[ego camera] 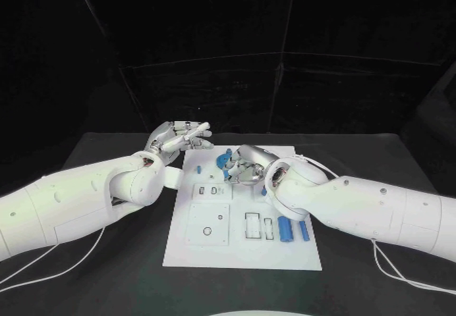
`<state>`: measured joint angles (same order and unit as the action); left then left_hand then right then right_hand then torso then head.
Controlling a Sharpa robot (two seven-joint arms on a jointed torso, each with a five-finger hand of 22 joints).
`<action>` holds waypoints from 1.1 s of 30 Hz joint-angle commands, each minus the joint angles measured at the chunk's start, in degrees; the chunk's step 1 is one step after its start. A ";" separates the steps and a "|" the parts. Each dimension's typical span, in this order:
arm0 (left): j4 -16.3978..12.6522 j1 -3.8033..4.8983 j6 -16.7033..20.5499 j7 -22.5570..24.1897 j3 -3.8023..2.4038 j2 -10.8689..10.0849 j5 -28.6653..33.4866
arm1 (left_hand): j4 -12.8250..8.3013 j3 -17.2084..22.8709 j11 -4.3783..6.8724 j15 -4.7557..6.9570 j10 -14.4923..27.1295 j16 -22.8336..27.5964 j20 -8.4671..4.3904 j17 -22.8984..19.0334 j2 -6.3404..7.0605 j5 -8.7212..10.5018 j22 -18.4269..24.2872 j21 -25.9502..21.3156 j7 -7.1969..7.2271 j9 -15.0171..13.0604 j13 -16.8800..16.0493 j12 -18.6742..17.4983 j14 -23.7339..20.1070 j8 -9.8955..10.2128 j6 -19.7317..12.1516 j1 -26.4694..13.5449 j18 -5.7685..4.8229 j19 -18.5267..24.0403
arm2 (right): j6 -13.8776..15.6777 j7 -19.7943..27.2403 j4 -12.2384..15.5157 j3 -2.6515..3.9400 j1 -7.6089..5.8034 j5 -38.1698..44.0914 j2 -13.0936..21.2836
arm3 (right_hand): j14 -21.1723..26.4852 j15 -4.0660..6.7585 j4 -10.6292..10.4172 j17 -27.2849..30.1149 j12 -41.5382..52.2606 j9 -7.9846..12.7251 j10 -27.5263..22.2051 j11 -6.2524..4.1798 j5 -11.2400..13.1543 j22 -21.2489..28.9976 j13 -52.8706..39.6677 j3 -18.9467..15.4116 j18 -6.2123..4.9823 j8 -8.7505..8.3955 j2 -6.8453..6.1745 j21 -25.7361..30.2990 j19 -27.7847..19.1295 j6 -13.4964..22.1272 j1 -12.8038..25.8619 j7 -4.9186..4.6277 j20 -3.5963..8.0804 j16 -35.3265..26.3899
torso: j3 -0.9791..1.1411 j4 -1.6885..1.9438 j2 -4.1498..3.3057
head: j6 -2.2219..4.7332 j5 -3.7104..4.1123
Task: Assemble the parts on the task board
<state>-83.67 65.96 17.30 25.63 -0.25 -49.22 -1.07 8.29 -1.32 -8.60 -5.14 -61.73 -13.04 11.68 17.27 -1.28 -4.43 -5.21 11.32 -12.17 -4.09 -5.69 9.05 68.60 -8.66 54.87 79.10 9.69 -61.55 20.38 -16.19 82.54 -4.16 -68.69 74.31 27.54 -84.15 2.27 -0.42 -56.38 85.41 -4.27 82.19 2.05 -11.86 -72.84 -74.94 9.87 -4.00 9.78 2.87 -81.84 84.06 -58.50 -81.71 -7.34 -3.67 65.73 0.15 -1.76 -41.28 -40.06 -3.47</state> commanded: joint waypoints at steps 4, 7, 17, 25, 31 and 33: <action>-0.06 0.12 1.51 1.39 -0.06 0.02 0.43 | -0.37 0.06 -0.05 -0.16 0.00 0.35 -0.03 0.07 -0.25 0.16 0.07 -0.25 -0.12 0.03 0.00 -0.17 -0.03 0.03 -0.14 0.55 0.77 -0.40 | -3.10 -3.94 -0.96 -0.62 1.02 5.60 -1.86 | -1.02 0.06 -0.51 0.07 -0.21 -0.13 -0.04 0.37 0.04 0.02 -7.19 0.96 0.67 0.61 -0.05 0.00 0.75 -0.53 0.49 0.06 0.21 0.25 | 0.10 -0.06 0.00 | -0.31 -0.51; -0.01 0.12 1.98 1.60 -0.06 -0.01 0.76 | -0.37 0.06 -0.05 -0.16 0.00 0.35 -0.03 0.07 -0.25 0.16 0.07 -0.25 -0.12 0.03 0.00 -0.17 -0.03 0.03 -0.14 0.55 0.77 -0.40 | -3.34 -4.41 -1.60 -0.75 1.53 6.26 -2.55 | -1.02 0.06 -0.51 0.07 -0.21 -0.13 -0.04 0.37 0.04 0.02 -7.19 0.96 0.67 0.61 -0.05 0.00 0.75 -0.53 0.49 0.06 0.21 0.25 | 0.15 -0.10 -0.02 | -0.48 -0.74; 0.16 0.13 2.26 1.81 -0.06 0.10 1.11 | -0.37 0.06 -0.05 -0.16 0.00 0.35 -0.03 0.07 -0.25 0.16 0.07 -0.25 -0.12 0.03 0.00 -0.17 -0.03 0.03 -0.14 0.55 0.77 -0.40 | -2.91 -5.07 -3.08 -0.86 2.55 7.95 -3.99 | -1.02 0.06 -0.54 0.06 -0.23 -0.12 -0.06 0.37 -0.05 0.11 -7.17 0.98 0.66 0.64 -0.18 0.04 0.72 -0.51 0.68 0.06 0.19 0.25 | 0.15 -0.17 -0.02 | -0.81 -1.11; 0.33 0.13 1.89 1.63 -0.06 0.26 1.15 | -0.37 0.06 -0.05 -0.16 0.00 0.35 -0.03 0.07 -0.25 0.16 0.07 -0.25 -0.12 0.03 0.00 -0.17 -0.03 0.03 -0.14 0.55 0.77 -0.40 | -2.50 -4.67 -3.23 -0.87 2.71 8.53 -4.35 | -1.02 0.05 -0.61 0.05 -0.23 -0.09 -0.04 0.38 -0.14 0.08 -7.19 1.01 0.66 0.68 -0.42 0.04 0.73 -0.45 1.03 0.04 0.18 0.26 | 0.17 -0.19 0.00 | -1.05 -1.24; 0.41 0.12 1.67 1.50 -0.06 0.32 1.15 | -0.37 0.06 -0.05 -0.16 0.00 0.35 -0.03 0.07 -0.25 0.16 0.07 -0.25 -0.12 0.03 0.00 -0.17 -0.03 0.03 -0.14 0.55 0.77 -0.40 | -2.56 -4.45 -3.16 -0.87 2.74 8.60 -4.45 | -1.02 0.04 -0.63 0.05 -0.20 -0.09 0.01 0.38 -0.13 0.07 -7.24 1.01 0.66 0.70 -0.51 0.04 0.73 -0.44 1.13 0.05 0.17 0.26 | 0.14 -0.19 -0.01 | -1.13 -1.27; 0.43 0.12 1.59 1.47 -0.06 0.34 1.15 | -0.37 0.06 -0.05 -0.16 0.00 0.35 -0.03 0.07 -0.25 0.16 0.07 -0.25 -0.12 0.03 0.00 -0.17 -0.03 0.03 -0.14 0.55 0.77 -0.40 | -3.02 -4.61 -3.27 -0.87 2.74 8.61 -4.52 | -1.03 0.04 -0.64 0.05 -0.18 -0.09 0.03 0.39 -0.13 0.07 -7.26 1.00 0.66 0.70 -0.55 0.04 0.73 -0.43 1.18 0.05 0.17 0.26 | 0.12 -0.20 0.01 | -1.18 -1.26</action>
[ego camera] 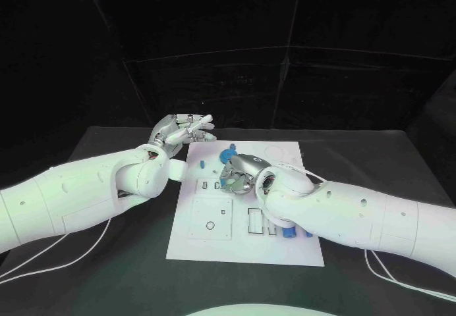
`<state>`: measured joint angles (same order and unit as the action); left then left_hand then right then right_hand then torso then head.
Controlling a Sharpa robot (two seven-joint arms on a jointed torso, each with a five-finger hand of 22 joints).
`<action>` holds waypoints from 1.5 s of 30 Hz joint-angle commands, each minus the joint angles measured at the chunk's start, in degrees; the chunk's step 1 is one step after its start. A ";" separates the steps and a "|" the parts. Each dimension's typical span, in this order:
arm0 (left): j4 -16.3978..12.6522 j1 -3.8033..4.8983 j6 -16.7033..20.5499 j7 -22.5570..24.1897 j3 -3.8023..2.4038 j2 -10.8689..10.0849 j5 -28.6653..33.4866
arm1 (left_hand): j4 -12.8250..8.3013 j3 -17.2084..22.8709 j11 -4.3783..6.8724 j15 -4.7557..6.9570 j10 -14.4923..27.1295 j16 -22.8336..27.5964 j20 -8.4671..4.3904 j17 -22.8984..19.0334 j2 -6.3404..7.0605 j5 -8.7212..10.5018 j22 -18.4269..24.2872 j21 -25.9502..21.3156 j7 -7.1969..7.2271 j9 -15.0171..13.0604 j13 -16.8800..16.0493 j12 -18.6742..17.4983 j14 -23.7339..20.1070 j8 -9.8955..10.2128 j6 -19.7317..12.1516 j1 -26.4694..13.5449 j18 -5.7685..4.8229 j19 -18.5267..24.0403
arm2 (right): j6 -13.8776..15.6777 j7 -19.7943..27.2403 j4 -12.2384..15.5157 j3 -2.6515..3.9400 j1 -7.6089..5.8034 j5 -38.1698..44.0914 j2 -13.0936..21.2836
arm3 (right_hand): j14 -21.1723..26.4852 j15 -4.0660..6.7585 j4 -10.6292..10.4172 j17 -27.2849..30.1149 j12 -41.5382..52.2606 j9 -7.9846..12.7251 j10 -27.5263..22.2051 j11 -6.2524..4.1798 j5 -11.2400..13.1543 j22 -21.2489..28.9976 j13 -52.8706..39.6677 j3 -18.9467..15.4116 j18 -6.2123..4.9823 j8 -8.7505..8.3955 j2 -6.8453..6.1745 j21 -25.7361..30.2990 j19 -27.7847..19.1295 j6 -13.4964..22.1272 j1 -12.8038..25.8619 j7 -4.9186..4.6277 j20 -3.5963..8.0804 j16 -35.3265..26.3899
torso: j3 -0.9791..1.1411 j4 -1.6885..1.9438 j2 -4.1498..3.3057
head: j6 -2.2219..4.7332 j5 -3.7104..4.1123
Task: Assemble the parts on the task board
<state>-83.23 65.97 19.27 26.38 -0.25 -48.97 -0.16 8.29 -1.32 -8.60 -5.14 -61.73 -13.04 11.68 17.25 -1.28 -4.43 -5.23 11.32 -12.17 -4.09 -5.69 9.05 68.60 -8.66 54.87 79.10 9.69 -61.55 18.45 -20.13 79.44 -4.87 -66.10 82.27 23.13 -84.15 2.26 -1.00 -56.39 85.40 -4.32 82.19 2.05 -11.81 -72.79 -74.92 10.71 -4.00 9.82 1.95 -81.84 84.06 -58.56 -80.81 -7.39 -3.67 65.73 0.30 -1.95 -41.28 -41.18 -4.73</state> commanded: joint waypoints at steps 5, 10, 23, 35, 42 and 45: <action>-0.01 0.11 -0.54 0.64 -0.06 0.12 0.24 | -0.37 0.06 -0.05 -0.16 0.00 0.35 -0.03 0.09 -0.25 0.16 0.08 -0.25 -0.12 0.03 0.00 -0.18 -0.03 0.03 -0.14 0.55 0.76 -0.40 | -2.28 -1.32 -0.51 -0.16 0.15 0.66 -0.22 | -1.02 0.02 -0.17 0.08 -0.31 0.04 -0.18 0.42 0.10 0.12 -7.07 0.19 0.65 0.64 0.06 0.10 0.70 -0.14 0.74 0.03 0.15 0.24 | -0.03 -0.03 0.00 | -0.11 -0.04; -0.01 0.11 -0.56 0.55 -0.06 0.09 0.24 | -0.37 0.06 -0.05 -0.16 0.00 0.35 -0.03 0.09 -0.25 0.16 0.08 -0.25 -0.12 0.03 0.00 -0.18 -0.03 0.03 -0.14 0.55 0.76 -0.40 | -3.40 -1.99 -0.65 -0.16 0.15 0.75 -0.23 | -1.03 -0.05 -0.20 0.08 -0.45 0.18 -0.41 0.55 0.33 0.23 -6.87 0.25 0.63 0.43 -0.37 0.16 0.66 0.40 1.13 -0.13 0.10 0.24 | -0.04 -0.03 0.03 | -0.16 -0.03; 0.01 0.11 -0.59 0.45 -0.06 0.09 0.24 | -0.42 0.07 -0.02 -0.15 -0.11 0.38 -0.03 0.16 -0.30 0.17 0.10 -0.29 -0.09 0.01 -0.01 -0.15 -0.05 -0.02 -0.05 0.56 0.77 -0.41 | -4.62 -3.41 -0.55 -0.16 0.15 1.53 -0.36 | -1.03 -0.30 -0.24 0.09 -0.82 0.42 -1.05 0.88 0.89 0.44 -6.32 0.23 0.60 0.01 -1.45 0.29 0.58 1.41 1.90 -0.52 -0.10 0.24 | -0.02 -0.03 0.04 | -0.38 0.01; 0.10 0.11 -0.65 0.41 -0.06 0.12 0.24 | -0.42 0.07 -0.02 -0.15 -0.11 0.38 -0.03 0.16 -0.30 0.17 0.10 -0.29 -0.09 0.01 -0.01 -0.15 -0.05 -0.02 -0.05 0.56 0.77 -0.41 | -4.22 -4.22 -0.23 -0.16 0.16 2.12 -0.35 | -1.02 -0.66 -0.30 0.09 -1.28 0.58 -1.84 1.35 1.21 0.64 -5.63 0.00 0.56 -0.63 -2.82 0.42 0.50 2.81 2.75 -1.06 -0.41 0.26 | -0.03 -0.04 0.04 | -0.47 0.00; 0.17 0.11 -0.76 0.32 -0.06 0.15 0.24 | -0.42 0.07 -0.02 -0.15 -0.11 0.38 -0.03 0.16 -0.30 0.17 0.10 -0.29 -0.09 0.01 -0.01 -0.15 -0.05 -0.02 -0.05 0.56 0.77 -0.41 | -3.28 -4.22 -0.15 -0.16 0.16 2.12 -0.42 | -1.02 -0.88 -0.49 0.09 -1.36 0.59 -2.01 1.61 1.37 0.70 -5.49 -0.35 0.55 -0.98 -3.63 0.46 0.48 3.63 3.41 -1.33 -0.61 0.28 | -0.02 -0.06 0.05 | -0.53 -0.03; 0.19 0.11 -0.82 0.26 -0.06 0.18 0.24 | -0.47 0.09 -0.02 -0.14 -0.12 0.40 -0.04 0.21 -0.33 0.17 0.11 -0.32 -0.08 0.01 -0.01 -0.18 -0.06 -0.02 -0.05 0.58 0.77 -0.42 | -2.98 -4.24 -0.17 -0.16 0.16 2.12 -0.45 | -1.02 -0.96 -0.65 0.09 -1.39 0.57 -2.09 1.70 1.41 0.72 -5.42 -0.58 0.55 -1.08 -3.95 0.48 0.48 3.92 3.79 -1.41 -0.70 0.30 | -0.04 -0.08 0.05 | -0.54 -0.03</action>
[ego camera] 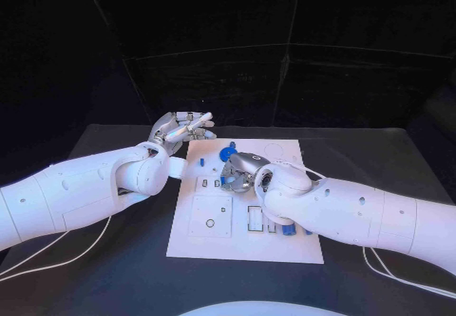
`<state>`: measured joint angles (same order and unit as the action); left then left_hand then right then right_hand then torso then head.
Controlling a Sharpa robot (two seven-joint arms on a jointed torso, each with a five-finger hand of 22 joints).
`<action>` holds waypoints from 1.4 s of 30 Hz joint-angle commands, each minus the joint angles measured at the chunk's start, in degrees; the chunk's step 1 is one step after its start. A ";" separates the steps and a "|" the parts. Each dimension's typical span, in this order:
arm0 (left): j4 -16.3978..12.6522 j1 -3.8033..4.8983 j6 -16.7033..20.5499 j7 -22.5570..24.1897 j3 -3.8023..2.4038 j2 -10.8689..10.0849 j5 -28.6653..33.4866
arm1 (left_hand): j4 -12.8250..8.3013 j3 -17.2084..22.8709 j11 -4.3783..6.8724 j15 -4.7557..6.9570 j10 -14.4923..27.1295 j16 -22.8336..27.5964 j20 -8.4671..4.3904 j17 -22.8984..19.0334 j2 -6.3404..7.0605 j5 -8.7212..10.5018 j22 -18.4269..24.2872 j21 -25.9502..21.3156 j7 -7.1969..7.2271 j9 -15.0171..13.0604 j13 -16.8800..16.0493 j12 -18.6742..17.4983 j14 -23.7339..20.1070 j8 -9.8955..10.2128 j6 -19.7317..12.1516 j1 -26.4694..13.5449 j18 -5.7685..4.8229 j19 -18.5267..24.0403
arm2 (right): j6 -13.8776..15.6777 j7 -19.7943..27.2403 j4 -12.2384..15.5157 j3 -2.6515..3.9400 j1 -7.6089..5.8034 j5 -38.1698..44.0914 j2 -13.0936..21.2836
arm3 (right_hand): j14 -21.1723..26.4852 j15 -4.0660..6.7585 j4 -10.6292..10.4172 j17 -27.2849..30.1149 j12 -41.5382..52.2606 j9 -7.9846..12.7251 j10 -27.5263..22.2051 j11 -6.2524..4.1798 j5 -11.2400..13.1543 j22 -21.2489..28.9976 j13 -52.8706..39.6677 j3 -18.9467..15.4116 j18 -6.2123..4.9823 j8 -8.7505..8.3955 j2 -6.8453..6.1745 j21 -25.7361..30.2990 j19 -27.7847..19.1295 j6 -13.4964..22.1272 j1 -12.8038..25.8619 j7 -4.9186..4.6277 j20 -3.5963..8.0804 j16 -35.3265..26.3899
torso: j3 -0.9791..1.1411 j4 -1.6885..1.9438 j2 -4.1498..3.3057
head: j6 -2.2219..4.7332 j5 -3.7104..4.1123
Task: Assemble the parts on the task board
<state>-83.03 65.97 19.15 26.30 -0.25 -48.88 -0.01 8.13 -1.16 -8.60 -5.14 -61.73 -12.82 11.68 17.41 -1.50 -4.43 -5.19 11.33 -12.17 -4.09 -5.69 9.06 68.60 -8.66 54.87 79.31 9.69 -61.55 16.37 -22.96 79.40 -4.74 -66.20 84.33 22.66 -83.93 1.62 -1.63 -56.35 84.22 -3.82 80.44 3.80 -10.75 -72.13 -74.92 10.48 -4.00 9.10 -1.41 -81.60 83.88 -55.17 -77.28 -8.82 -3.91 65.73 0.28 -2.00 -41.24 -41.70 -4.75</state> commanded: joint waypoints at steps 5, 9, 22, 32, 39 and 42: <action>0.04 0.11 -0.77 0.27 -0.06 0.13 0.10 | -0.31 -0.07 -0.02 -0.14 -0.12 0.18 -0.04 0.05 -0.11 0.17 0.08 -0.32 -0.08 0.01 -0.01 -0.18 -0.06 -0.03 -0.05 0.37 0.77 -0.42 | -0.52 -1.51 -0.20 -0.28 0.26 0.07 0.00 | -1.23 -0.44 -0.41 0.04 -0.31 0.07 -0.57 0.10 0.42 0.12 -5.22 -0.99 0.53 -0.58 -1.18 0.27 0.63 1.15 1.05 -0.12 -0.59 0.33 | -0.01 -0.08 0.02 | -0.13 0.00; 0.07 0.11 -0.80 0.22 -0.06 0.15 0.10 | -0.31 -0.07 -0.02 -0.14 -0.12 0.18 -0.04 0.05 -0.11 0.17 0.08 -0.32 -0.08 0.01 -0.01 -0.18 -0.06 -0.03 -0.05 0.37 0.77 -0.42 | 0.04 -1.42 -0.20 -0.28 0.26 0.07 0.01 | -1.22 -0.57 -0.82 0.05 -0.39 0.06 -0.79 0.25 1.67 0.15 -5.03 -1.84 0.52 -0.86 -1.62 0.30 0.62 1.98 1.69 -0.25 -0.73 0.35 | 0.00 0.02 0.00 | -0.18 0.06; 0.31 0.11 -1.00 -0.14 -0.06 0.10 -0.23 | -0.45 -0.04 0.15 0.15 -0.28 -0.32 -0.28 0.49 -0.22 0.17 -0.06 -0.01 0.09 -0.01 -0.01 -0.21 0.98 -0.10 0.07 0.40 0.87 -1.15 | 7.90 1.71 1.43 -0.27 0.30 0.48 1.11 | -1.16 -1.22 -3.44 0.06 -0.95 0.09 -2.27 1.07 5.67 0.40 -3.84 -6.40 0.48 -2.52 -3.61 0.45 0.47 5.98 3.09 -1.14 -1.32 0.49 | 0.08 -0.05 0.11 | -0.13 -0.05; 0.84 0.10 -2.26 -3.79 -0.06 -0.69 -6.42 | 0.02 -0.84 3.48 4.50 -6.95 -8.01 -4.63 6.72 -0.28 0.22 -3.44 6.88 2.90 -0.30 -0.61 -0.25 16.11 -0.79 4.09 -1.03 0.92 -12.59 | 12.91 12.31 9.13 0.01 -0.11 -0.27 7.77 | -1.09 -1.62 -6.78 0.12 -0.80 -0.07 -2.35 1.50 6.42 -0.03 -3.78 -8.68 0.54 -2.79 -5.03 0.22 0.54 6.83 0.24 -1.56 -1.78 0.61 | 0.06 -0.12 0.25 | 0.38 -0.31; 1.37 0.69 -5.72 -13.57 -0.08 -2.03 -20.79 | 1.36 -2.25 6.49 7.64 -16.77 -43.13 -7.55 37.21 0.39 0.27 -8.41 14.72 5.34 -0.81 -4.54 4.74 18.78 -0.30 6.22 -2.01 0.42 -17.58 | 12.16 21.31 14.16 2.38 -2.62 -10.10 15.55 | -1.04 -1.54 -6.63 0.18 -1.06 -0.15 -2.85 1.36 4.43 0.74 -3.34 -8.40 0.38 -2.48 -3.58 0.63 0.15 6.14 -2.23 -1.40 -1.76 0.64 | 0.34 -0.28 1.12 | 0.61 -0.55; 1.74 2.01 -10.40 -22.32 -0.08 -2.36 -29.35 | 3.23 -3.45 8.03 8.22 -18.83 -60.64 -8.50 54.42 0.13 0.26 -14.84 21.92 6.17 -2.38 -10.83 12.28 19.62 -1.59 7.59 -3.90 -0.13 -17.92 | 10.22 22.58 15.22 2.71 -4.51 -15.46 19.59 | -1.02 -1.50 -6.49 0.22 -1.45 -0.17 -3.53 1.30 3.41 1.30 -2.73 -8.52 0.28 -2.34 -3.03 0.94 -0.10 5.85 -2.66 -1.33 -1.73 0.63 | 0.49 -0.38 1.81 | 0.48 -0.58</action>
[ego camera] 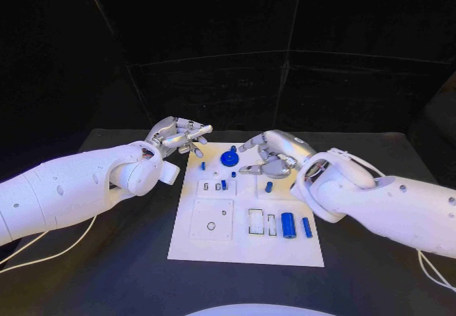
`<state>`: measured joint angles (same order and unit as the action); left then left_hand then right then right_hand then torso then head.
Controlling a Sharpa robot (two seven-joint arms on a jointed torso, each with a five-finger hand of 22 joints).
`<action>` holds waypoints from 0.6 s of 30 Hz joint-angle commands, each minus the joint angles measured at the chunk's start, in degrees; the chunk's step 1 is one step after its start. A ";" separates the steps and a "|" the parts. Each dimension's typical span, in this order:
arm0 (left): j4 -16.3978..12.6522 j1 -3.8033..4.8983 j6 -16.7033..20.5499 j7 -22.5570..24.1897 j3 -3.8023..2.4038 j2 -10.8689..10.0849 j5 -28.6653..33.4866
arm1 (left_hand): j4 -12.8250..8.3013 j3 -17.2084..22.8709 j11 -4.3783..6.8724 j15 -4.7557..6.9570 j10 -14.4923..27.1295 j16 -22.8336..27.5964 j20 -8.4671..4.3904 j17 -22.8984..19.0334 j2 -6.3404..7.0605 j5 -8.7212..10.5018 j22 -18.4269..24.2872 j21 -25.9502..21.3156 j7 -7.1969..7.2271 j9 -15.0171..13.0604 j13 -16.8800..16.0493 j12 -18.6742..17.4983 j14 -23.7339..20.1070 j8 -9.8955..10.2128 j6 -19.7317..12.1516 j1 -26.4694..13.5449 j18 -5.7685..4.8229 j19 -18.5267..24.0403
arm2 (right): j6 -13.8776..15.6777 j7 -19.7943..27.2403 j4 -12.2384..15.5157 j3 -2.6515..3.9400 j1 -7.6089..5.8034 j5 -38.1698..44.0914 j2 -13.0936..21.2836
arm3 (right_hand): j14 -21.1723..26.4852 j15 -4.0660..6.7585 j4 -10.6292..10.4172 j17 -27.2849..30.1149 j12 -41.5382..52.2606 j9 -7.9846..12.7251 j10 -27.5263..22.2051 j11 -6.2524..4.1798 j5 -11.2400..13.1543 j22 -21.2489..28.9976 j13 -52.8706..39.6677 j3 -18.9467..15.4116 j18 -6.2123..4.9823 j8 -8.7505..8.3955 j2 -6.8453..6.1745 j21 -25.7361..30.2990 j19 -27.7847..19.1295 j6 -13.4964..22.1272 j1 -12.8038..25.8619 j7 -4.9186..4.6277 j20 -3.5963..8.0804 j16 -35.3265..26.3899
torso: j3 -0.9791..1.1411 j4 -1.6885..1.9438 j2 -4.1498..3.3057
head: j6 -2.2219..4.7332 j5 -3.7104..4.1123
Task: Assemble the parts on the task board
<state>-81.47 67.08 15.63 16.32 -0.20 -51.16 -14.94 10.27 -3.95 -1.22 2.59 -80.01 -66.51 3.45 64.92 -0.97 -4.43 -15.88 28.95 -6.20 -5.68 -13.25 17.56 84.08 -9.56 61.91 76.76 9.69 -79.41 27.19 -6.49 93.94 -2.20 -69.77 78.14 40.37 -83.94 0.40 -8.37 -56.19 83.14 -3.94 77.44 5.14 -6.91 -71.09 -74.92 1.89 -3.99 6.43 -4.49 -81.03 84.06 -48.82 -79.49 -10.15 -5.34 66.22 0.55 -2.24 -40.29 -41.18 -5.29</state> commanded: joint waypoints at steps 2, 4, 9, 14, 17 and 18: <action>0.34 1.75 -10.53 -18.18 -0.12 -0.03 -19.52 | 2.15 -1.66 0.88 0.43 1.24 -14.26 -1.20 14.57 0.04 -0.08 -12.67 12.40 1.42 -2.23 -9.48 10.74 4.57 -2.05 0.22 -1.76 -0.56 -0.38 | -1.45 6.27 1.01 0.26 -1.84 -11.13 4.19 | -1.00 -0.28 0.26 0.06 -0.39 -0.06 -0.57 -0.05 -0.57 0.29 -2.69 0.03 0.27 0.35 0.11 0.40 -0.31 -0.55 -0.48 0.00 -0.30 0.14 | 0.32 -0.22 1.25 | -0.19 -0.08; 0.39 2.45 -13.42 -23.03 -0.12 0.20 -23.56 | 5.26 -3.97 1.19 0.48 3.87 -18.28 -1.33 18.94 0.26 0.41 -20.08 19.56 1.29 -4.75 -24.50 26.03 4.73 -4.83 -0.42 -4.03 -1.35 0.82 | -1.84 6.25 1.12 0.32 -2.42 -12.39 6.00 | -1.00 -0.26 0.21 0.06 -0.38 -0.07 -0.54 -0.07 -0.73 0.30 -2.71 -0.10 0.26 0.40 0.15 0.41 -0.32 -0.64 -0.43 0.03 -0.29 0.15 | 0.40 -0.30 1.53 | -0.35 -0.15; 0.65 3.91 -19.27 -32.44 -0.11 1.68 -31.37 | 6.17 -5.49 0.67 0.49 7.85 -19.64 -0.76 20.56 -2.58 0.29 -29.24 27.58 1.15 -8.61 -35.63 36.74 4.73 -8.83 -2.71 -5.28 -2.13 2.23 | -2.12 5.71 1.02 0.36 -3.13 -14.89 9.20 | -1.00 -0.22 -0.02 0.05 -0.40 -0.09 -0.53 -0.13 -1.21 0.31 -2.67 -0.46 0.26 0.55 0.38 0.43 -0.35 -0.90 -0.21 0.10 -0.25 0.18 | 0.66 -0.19 2.30 | -0.83 -0.27; 1.98 5.24 -23.04 -38.48 0.26 4.47 -37.27 | 6.17 -6.36 0.11 0.21 13.64 -18.62 -0.29 19.51 -3.26 0.29 -30.96 29.02 0.69 -10.36 -29.22 30.73 4.38 -10.28 -5.27 -4.97 -2.24 2.70 | -2.27 5.17 0.88 0.37 -3.37 -15.85 10.65 | -1.00 -0.20 -0.24 0.06 -0.44 -0.08 -0.58 -0.16 -1.50 0.44 -2.59 -0.76 0.24 0.60 0.51 0.51 -0.40 -0.99 -0.05 0.13 -0.23 0.18 | 0.91 -0.10 2.83 | -1.27 -0.39; 3.30 6.30 -24.37 -41.38 1.62 6.58 -39.39 | 6.05 -7.76 0.16 0.16 13.53 -22.66 -0.29 24.11 -3.76 0.27 -49.33 43.78 0.71 -12.40 -31.02 32.85 5.66 -12.44 -6.87 -5.30 -5.09 -3.42 | -2.49 4.93 0.62 0.38 -3.44 -16.10 10.95 | -1.00 -0.19 -0.32 0.09 -0.52 -0.07 -0.71 -0.17 -1.63 0.72 -2.46 -0.85 0.18 0.61 0.58 0.65 -0.50 -0.99 0.00 0.13 -0.22 0.17 | 0.99 -0.14 3.02 | -1.36 -0.46; 3.63 6.57 -24.66 -41.95 2.03 7.11 -39.98 | 6.13 -8.13 0.24 0.21 12.66 -23.19 -0.30 24.72 -3.95 0.31 -50.68 44.87 0.77 -12.98 -32.76 34.61 5.82 -13.15 -7.01 -5.47 -5.26 -3.61 | -2.57 4.81 0.56 0.38 -3.45 -16.14 10.99 | -0.99 -0.19 -0.37 0.12 -0.56 -0.06 -0.79 -0.17 -1.69 0.86 -2.38 -0.92 0.16 0.58 0.60 0.72 -0.55 -0.95 0.04 0.12 -0.22 0.15 | 1.01 -0.12 3.05 | -1.43 -0.42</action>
<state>-78.18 73.42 -4.52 -19.00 1.86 -44.31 -48.77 16.46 -11.91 -0.99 2.88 -67.21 -89.45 3.15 74.94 -4.49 -4.18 -65.84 73.25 -5.41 -18.52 -45.93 52.03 84.17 -22.54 55.07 71.05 5.23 -82.80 25.47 -2.03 94.51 -1.87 -73.08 64.00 51.32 -83.93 0.40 -8.68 -56.13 82.91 -3.93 77.17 5.01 -8.44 -70.28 -74.92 1.22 -3.99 6.64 -4.50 -80.48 83.86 -49.39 -79.48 -9.91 -5.53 66.22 1.42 -2.38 -37.54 -42.51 -5.71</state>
